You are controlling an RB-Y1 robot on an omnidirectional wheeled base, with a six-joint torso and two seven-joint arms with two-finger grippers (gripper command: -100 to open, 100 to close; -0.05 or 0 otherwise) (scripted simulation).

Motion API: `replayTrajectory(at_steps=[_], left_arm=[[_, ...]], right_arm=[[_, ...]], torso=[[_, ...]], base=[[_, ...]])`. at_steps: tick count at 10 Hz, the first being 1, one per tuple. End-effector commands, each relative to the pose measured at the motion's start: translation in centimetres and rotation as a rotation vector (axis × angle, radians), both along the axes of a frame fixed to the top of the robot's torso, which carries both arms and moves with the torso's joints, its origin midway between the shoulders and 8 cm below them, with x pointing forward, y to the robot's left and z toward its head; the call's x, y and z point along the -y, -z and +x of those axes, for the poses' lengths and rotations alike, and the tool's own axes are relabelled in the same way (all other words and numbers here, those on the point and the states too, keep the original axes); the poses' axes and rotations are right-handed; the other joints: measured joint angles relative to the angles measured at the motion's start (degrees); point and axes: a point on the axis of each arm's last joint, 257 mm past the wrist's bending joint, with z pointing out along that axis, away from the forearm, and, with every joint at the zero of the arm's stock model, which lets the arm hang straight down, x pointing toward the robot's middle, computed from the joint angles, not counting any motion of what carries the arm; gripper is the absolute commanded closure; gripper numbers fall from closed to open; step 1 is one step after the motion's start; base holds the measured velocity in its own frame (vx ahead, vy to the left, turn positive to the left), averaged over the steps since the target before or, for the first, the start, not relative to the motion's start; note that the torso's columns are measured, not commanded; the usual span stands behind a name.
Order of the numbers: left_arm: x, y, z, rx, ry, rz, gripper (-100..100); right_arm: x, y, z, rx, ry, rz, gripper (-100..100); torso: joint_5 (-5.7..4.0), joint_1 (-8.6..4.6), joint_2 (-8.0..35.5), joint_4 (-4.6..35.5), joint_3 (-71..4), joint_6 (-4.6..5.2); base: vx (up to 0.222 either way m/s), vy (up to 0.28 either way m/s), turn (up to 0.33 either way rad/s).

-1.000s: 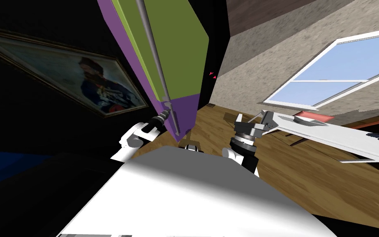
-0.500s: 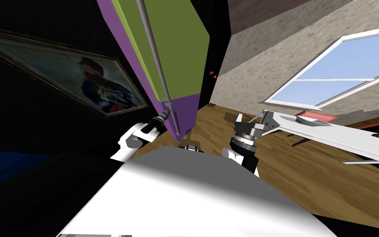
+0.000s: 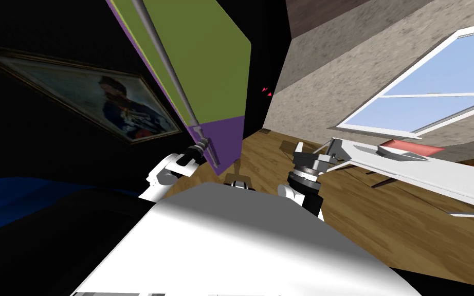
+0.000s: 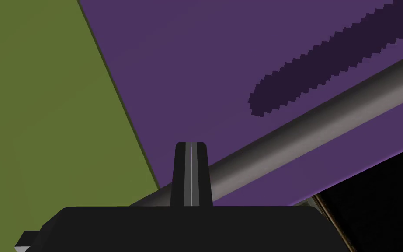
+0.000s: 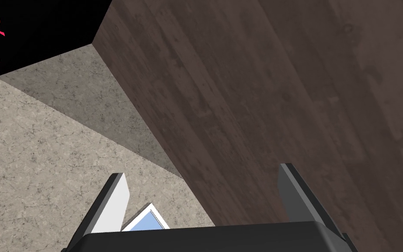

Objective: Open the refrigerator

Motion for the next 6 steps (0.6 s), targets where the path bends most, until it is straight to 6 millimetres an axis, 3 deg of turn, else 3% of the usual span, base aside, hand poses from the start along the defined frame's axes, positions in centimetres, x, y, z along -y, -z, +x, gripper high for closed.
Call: replayTrajectory(at_steps=[1, 6], left_arm=[[-1.5, -0.2, -0.1, 0.001, -0.046, -0.003, 100], [-5.1, -0.3, -0.7, 0.004, -0.159, -0.008, 100]], right_arm=[[0.0, 0.0, 0.0, 0.0, 0.0, 0.0, 0], [0.0, 0.0, 0.0, 0.0, 0.0, 0.0, 0]], torso=[[0.02, 0.11, -0.07, -0.02, -0.05, 0.04], [0.01, 0.04, -0.08, -0.02, -0.05, 0.01]], base=[[-0.017, -0.3, 0.055], [-0.005, -0.315, 0.092]])
